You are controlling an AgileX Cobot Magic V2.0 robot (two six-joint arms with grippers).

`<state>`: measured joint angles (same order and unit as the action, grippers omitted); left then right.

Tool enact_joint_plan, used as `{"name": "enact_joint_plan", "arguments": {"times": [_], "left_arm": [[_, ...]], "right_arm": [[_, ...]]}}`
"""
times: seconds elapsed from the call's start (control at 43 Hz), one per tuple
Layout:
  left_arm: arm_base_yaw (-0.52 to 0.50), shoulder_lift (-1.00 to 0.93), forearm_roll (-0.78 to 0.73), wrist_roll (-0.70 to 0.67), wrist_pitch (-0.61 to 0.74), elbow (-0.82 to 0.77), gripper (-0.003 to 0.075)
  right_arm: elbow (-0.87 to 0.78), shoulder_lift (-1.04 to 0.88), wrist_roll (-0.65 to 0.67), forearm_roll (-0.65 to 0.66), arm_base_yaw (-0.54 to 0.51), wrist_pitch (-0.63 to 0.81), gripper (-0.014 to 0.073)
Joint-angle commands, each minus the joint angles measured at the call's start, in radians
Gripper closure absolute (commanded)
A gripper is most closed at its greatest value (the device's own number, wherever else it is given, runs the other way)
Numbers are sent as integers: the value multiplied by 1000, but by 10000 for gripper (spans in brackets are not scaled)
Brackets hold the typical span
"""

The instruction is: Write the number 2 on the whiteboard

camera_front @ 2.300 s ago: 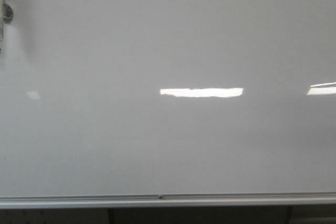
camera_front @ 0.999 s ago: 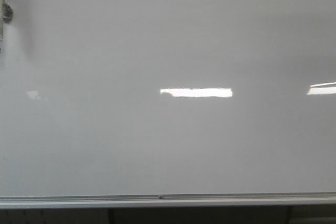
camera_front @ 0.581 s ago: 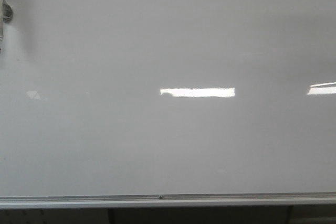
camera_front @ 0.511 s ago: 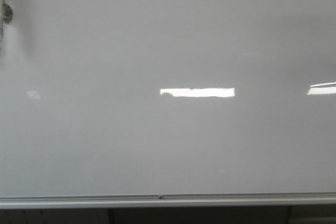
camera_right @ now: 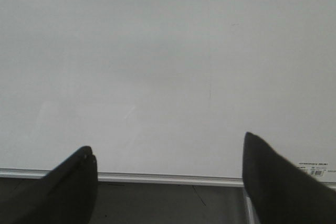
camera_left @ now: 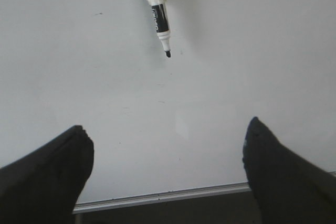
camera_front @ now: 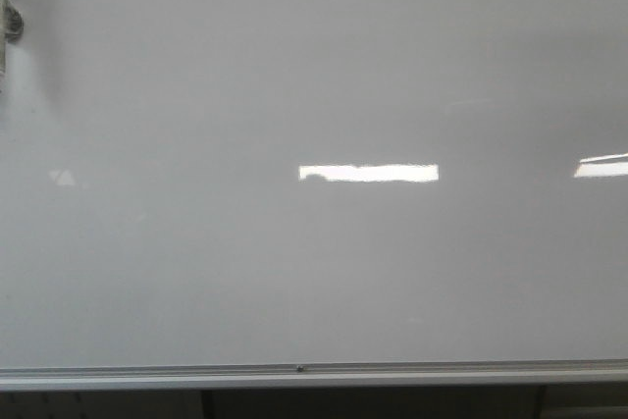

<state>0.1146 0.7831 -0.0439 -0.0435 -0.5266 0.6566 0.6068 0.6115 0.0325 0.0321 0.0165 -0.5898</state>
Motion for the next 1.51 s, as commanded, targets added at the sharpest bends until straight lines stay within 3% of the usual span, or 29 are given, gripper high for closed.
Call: {"name": "enact_joint_plan", "arguments": {"times": [0.0,0.604,1.139,1.255,1.487], "left_arm": [[8,82,10,0,95,78,156],[-42,559,120,0,171,377,156],[-42,738,118,0,329,430,161],[-42,751,118,0,339,430,237],[-42,762,118,0,342,433,484]], "right_arm": [[34,6,-11,16,-6,63,1],[34,6,-11,16,-6,75,1],[34,6,-11,16,-6,76,1],[34,6,-11,16,-6,77,1],[34,6,-11,16,-6,78,1]]}}
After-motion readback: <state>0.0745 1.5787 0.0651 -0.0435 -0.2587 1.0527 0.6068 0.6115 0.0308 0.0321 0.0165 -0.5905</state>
